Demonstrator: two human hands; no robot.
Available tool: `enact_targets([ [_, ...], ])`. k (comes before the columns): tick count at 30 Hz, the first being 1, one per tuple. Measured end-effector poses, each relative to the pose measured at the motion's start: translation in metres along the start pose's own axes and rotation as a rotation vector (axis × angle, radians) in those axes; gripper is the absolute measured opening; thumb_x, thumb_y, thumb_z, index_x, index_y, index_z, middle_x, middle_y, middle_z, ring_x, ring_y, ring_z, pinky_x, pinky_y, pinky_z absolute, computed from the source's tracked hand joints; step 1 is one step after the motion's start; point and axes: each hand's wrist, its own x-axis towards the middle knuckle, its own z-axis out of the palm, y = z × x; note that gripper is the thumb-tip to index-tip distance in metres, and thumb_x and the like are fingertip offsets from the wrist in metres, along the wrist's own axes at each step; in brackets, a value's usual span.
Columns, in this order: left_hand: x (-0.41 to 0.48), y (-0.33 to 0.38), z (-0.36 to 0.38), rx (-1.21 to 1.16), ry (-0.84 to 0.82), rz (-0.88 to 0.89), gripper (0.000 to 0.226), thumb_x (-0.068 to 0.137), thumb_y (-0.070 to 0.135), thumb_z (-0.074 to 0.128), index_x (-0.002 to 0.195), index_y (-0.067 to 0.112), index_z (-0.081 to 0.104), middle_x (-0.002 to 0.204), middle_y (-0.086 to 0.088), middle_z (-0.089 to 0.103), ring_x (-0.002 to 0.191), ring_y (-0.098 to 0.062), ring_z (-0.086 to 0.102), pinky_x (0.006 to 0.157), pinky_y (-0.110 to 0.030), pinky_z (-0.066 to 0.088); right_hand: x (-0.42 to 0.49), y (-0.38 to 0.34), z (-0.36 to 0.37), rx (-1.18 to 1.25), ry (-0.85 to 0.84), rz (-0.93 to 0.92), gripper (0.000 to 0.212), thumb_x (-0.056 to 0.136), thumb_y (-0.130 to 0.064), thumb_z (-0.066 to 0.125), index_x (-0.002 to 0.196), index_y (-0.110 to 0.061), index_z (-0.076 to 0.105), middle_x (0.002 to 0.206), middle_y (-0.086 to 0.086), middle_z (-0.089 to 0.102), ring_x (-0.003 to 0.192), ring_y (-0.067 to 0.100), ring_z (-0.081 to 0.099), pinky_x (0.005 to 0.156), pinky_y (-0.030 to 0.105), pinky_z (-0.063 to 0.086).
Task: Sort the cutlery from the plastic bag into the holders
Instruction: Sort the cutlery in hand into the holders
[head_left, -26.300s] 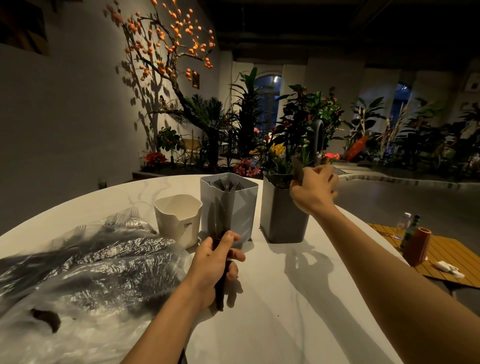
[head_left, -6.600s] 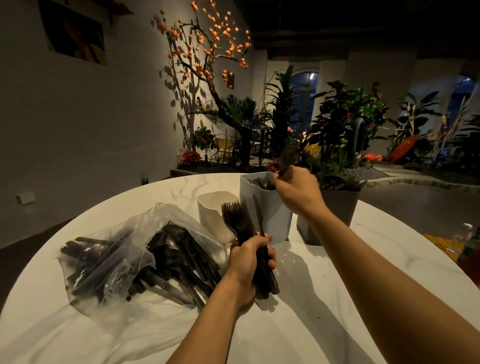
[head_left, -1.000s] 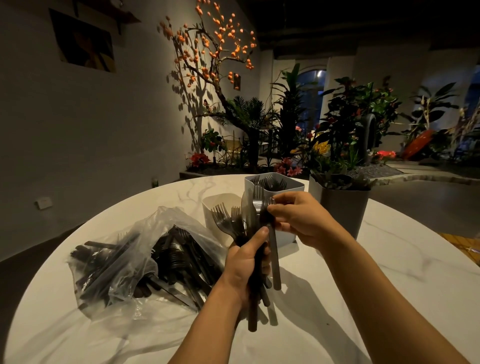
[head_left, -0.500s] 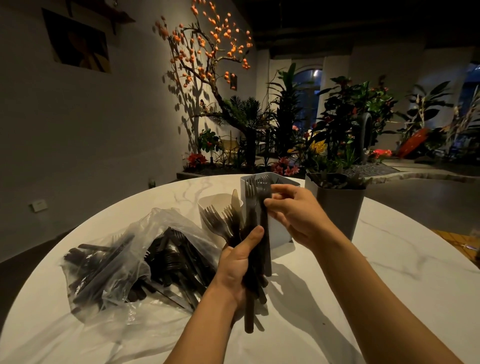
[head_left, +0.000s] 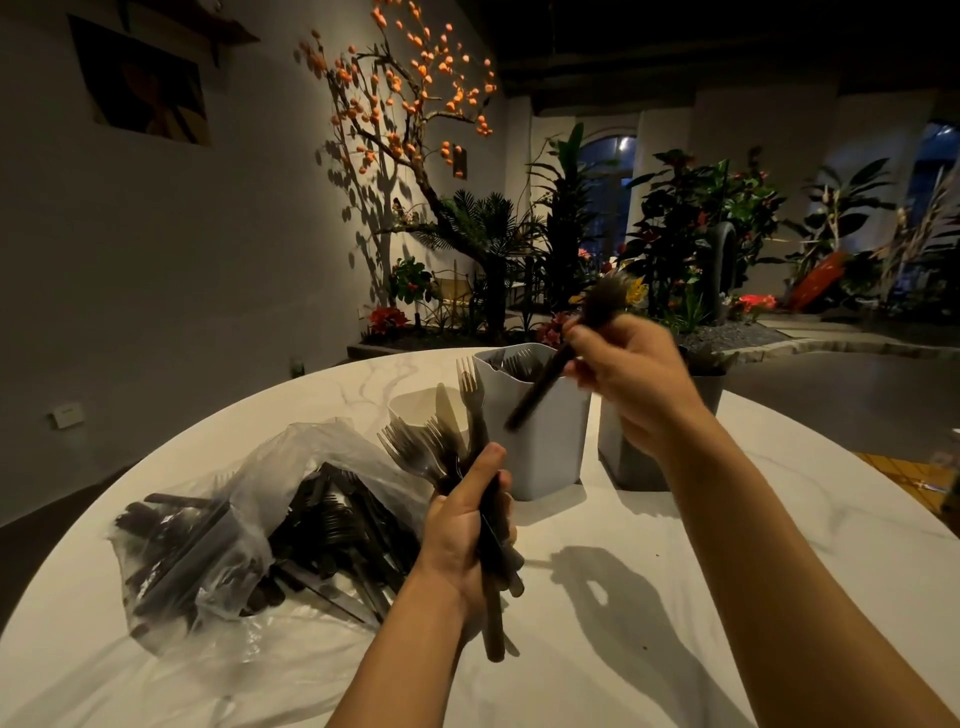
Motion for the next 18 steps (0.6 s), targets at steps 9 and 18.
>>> enact_targets([
  [9, 0.001, 0.000, 0.001, 0.036, 0.005, 0.013, 0.025, 0.074, 0.034, 0.081, 0.077, 0.010, 0.074, 0.067, -0.002, 0.063, 0.046, -0.010, 0.053, 0.045, -0.023, 0.043, 0.016, 0.021, -0.006, -0.201, 0.259, -0.213, 0.016, 0.105, -0.013, 0.046, 0.111, -0.019, 0.060, 0.114, 0.005, 0.067, 0.110, 0.018, 0.064, 0.097, 0.045, 0.056],
  [18, 0.004, -0.002, 0.001, 0.074, -0.002, 0.024, 0.032, 0.068, 0.037, 0.084, 0.082, 0.010, 0.073, 0.067, -0.001, 0.060, 0.050, -0.010, 0.049, 0.048, -0.023, 0.041, 0.021, 0.042, 0.009, -0.794, 0.060, -0.118, 0.024, 0.102, -0.011, 0.039, 0.117, -0.011, 0.058, 0.122, 0.015, 0.051, 0.111, 0.035, 0.049, 0.099, 0.050, 0.044],
])
